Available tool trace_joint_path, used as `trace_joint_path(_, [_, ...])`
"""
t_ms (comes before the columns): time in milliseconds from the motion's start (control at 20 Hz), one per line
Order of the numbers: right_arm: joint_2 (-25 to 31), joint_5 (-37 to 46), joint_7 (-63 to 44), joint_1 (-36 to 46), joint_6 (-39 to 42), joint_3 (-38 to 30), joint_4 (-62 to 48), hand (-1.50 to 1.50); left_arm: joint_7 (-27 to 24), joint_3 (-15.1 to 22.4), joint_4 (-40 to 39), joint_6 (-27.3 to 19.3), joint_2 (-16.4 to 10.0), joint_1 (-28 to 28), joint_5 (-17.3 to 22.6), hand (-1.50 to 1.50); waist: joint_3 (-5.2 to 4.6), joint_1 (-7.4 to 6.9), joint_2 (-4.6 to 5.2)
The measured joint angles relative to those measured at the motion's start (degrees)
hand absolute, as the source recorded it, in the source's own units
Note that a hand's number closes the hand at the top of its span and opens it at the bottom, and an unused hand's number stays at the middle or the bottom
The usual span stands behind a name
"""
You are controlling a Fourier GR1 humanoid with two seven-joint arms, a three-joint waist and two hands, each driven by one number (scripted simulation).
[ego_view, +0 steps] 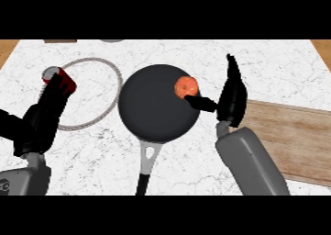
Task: Pick the squash from the cutting board and place it in the pan
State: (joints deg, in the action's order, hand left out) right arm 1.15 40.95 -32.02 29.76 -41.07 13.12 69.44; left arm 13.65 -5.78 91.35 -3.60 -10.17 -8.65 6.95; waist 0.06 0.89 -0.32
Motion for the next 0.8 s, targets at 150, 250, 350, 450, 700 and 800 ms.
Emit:
trace_joint_path(150, [1.4, -5.0, 3.8, -7.6, 0.3, 0.4, 10.2, -1.5, 0.6, -0.3, 0.9, -0.1, -0.2, 0.3, 0.2, 0.0, -0.01, 0.4, -0.12])
trace_joint_path(250, [2.4, -9.0, 7.4, -13.4, 0.6, 1.0, 16.8, -1.5, 0.5, -0.6, 1.1, 0.1, -0.5, 0.8, 0.2, 0.0, 0.01, 0.51, -0.12])
trace_joint_path(350, [3.4, -12.9, 10.5, -19.5, 1.8, 2.2, 23.6, -1.5, 0.4, -1.1, 0.8, 0.4, -1.0, 0.6, 0.3, 0.0, 0.0, 0.73, -0.12])
trace_joint_path(450, [5.8, -17.9, 14.1, -25.1, 4.0, 2.2, 29.7, -1.5, 1.1, -0.7, 1.3, -0.1, -0.6, 0.5, 0.0, 0.0, 0.01, 0.73, -0.1])
trace_joint_path(700, [9.6, -23.4, 21.3, -39.4, 6.8, 3.0, 41.3, -1.5, 1.1, 0.8, 2.3, -1.1, 1.0, 0.9, -1.3, 0.0, -0.02, 0.16, 0.06])
trace_joint_path(800, [10.0, -24.3, 23.9, -43.9, 7.0, 3.4, 43.9, -1.5, 2.3, 0.4, 3.0, -0.8, 0.4, 0.3, -1.0, 0.0, -0.04, -0.05, 0.12])
